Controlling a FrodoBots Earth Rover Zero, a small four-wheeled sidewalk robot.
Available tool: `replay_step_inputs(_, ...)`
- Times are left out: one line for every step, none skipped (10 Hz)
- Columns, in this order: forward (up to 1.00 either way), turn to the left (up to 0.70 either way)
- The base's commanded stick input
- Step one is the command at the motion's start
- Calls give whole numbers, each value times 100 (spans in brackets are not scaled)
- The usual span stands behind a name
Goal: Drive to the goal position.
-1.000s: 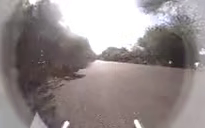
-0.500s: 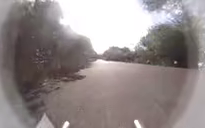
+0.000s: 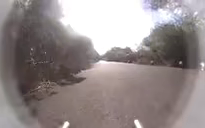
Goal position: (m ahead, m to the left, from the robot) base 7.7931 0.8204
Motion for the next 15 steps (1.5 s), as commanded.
replay_step_inputs(70,0)
replay_step_inputs(70,0)
replay_step_inputs(70,0)
replay_step_inputs(70,0)
replay_step_inputs(70,0)
replay_step_inputs(70,0)
replay_step_inputs(70,-24)
replay_step_inputs(70,-29)
replay_step_inputs(70,-33)
replay_step_inputs(70,-35)
replay_step_inputs(70,-35)
replay_step_inputs(70,-35)
replay_step_inputs(70,-1)
replay_step_inputs(70,0)
replay_step_inputs(70,0)
